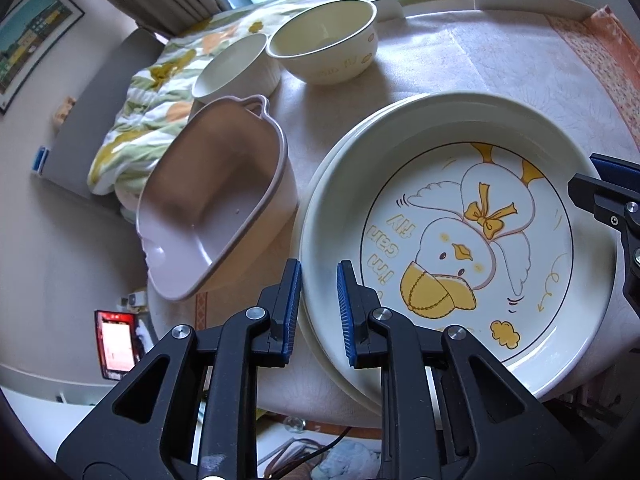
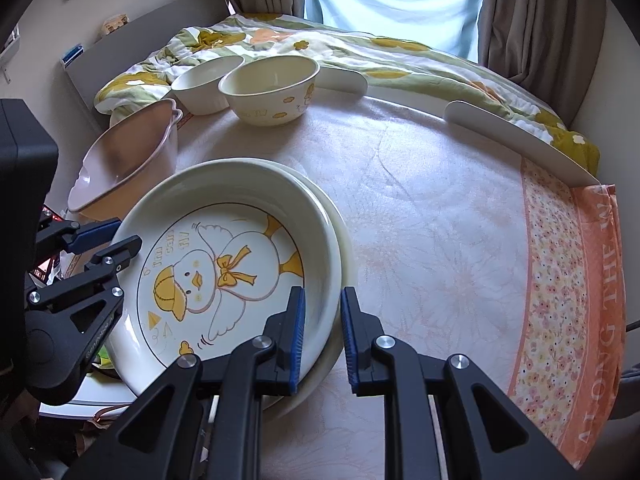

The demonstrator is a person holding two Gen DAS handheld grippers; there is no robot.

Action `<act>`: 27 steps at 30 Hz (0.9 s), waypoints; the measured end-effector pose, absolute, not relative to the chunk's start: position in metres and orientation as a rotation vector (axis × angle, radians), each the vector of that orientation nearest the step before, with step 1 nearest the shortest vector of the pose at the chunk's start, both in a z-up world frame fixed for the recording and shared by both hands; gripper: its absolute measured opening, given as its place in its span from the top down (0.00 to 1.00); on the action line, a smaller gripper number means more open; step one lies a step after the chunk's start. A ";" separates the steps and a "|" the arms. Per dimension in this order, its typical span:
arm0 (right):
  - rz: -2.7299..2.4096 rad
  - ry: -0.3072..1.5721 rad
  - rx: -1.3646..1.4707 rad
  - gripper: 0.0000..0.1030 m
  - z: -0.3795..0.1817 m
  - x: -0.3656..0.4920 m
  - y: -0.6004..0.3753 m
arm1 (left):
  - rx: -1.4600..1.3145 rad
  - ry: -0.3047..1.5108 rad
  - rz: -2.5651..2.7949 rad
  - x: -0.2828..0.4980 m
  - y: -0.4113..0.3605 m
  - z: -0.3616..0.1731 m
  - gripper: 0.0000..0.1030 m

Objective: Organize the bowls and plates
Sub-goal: 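Lower the small duck plate with the left gripper onto the plate stack, then open the left gripper and withdraw from the plate stack, then grasp the mauve square dish rim with the left gripper while the right gripper grasps its handle side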

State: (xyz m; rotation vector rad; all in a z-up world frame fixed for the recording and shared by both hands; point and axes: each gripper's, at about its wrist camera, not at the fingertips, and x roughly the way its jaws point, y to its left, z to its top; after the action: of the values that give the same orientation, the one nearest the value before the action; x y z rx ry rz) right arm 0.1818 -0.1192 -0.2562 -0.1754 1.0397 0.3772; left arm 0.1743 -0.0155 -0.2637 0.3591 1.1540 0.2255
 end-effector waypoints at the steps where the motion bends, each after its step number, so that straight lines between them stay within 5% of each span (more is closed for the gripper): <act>1: 0.379 1.040 -0.171 0.84 -0.256 0.182 -0.120 | 0.351 1.155 0.223 0.174 -0.015 -0.263 0.85; 7: 0.382 1.008 -0.079 0.84 -0.237 0.184 -0.136 | 0.176 1.097 0.168 0.163 0.002 -0.230 0.85; 10: 0.414 0.999 -0.040 0.84 -0.216 0.189 -0.141 | 0.059 1.031 0.148 0.155 0.022 -0.200 0.72; 11: 0.417 0.986 -0.040 0.77 -0.209 0.189 -0.141 | 0.018 1.006 0.145 0.151 0.029 -0.190 0.42; 12: 0.423 0.972 -0.039 0.68 -0.201 0.190 -0.142 | -0.020 0.973 0.148 0.147 0.037 -0.179 0.00; 14: 0.454 0.941 -0.021 0.03 -0.181 0.191 -0.142 | -0.056 0.890 0.176 0.138 0.052 -0.157 0.00; 18: 0.495 0.851 -0.026 0.00 -0.149 0.192 -0.136 | -0.179 0.887 0.142 0.131 0.090 -0.132 0.00; 21: 0.536 0.949 -0.084 0.00 -0.135 0.207 -0.114 | -0.279 0.871 0.145 0.122 0.124 -0.124 0.00; 27: 0.614 0.990 -0.139 0.00 -0.131 0.236 -0.053 | -0.500 0.916 0.217 0.119 0.180 -0.156 0.02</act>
State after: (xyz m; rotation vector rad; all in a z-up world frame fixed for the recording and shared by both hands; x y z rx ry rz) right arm 0.2359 -0.0533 -0.1308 -0.1392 0.9900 0.6135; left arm 0.1185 0.1802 -0.1563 -0.4999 0.9159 0.2168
